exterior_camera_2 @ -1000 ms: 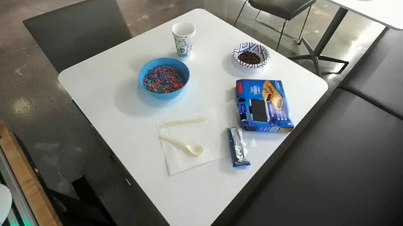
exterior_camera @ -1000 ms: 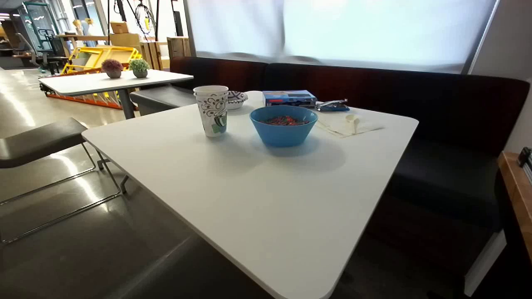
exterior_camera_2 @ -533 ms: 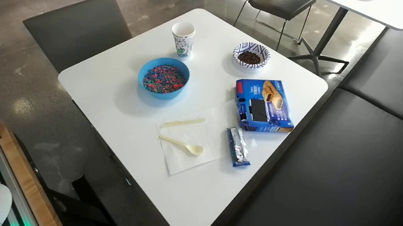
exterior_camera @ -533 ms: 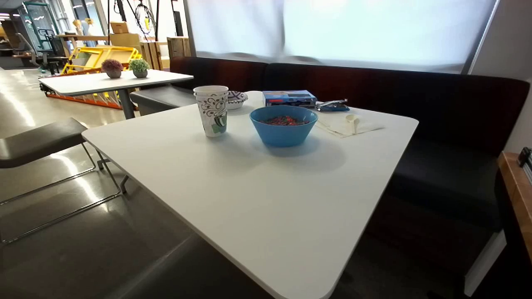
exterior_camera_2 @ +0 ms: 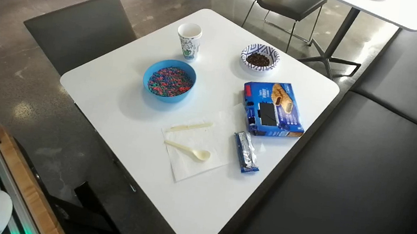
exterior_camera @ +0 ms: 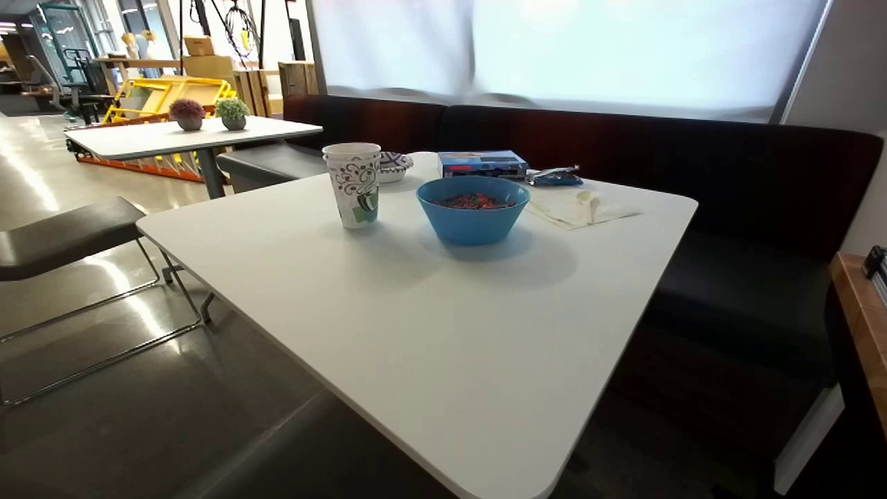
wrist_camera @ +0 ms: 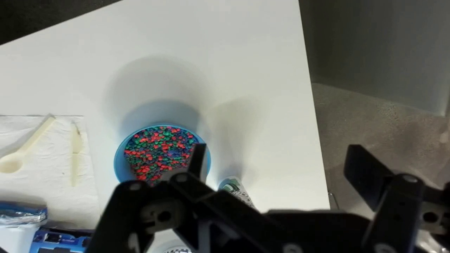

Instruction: Move the bowl to the left

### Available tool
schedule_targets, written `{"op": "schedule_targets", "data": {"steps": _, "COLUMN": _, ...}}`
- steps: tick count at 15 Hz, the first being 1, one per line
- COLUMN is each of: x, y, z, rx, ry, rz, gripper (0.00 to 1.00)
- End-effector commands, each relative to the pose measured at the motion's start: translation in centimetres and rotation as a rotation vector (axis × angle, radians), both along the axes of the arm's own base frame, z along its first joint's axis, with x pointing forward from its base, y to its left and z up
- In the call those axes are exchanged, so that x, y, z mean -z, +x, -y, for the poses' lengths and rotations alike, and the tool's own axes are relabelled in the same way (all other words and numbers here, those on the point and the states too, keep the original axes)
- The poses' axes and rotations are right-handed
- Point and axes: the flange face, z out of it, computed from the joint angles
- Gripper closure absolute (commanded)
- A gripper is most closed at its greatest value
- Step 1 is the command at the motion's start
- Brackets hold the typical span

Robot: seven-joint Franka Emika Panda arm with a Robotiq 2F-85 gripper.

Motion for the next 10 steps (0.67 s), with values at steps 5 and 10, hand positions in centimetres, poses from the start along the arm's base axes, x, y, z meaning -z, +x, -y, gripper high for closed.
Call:
{"op": "schedule_targets", "data": {"steps": 5, "x": 1.7, "y": 8.8, "z": 7.9, "rx": 0.105, "ry": 0.058, "rz": -0.016, "gripper": 0.00}}
{"op": "schedule_targets", "data": {"steps": 10, "x": 4.5, "y": 15.0, "z": 11.0, "rx": 0.090, "ry": 0.025, "rz": 0.015, "gripper": 0.00}}
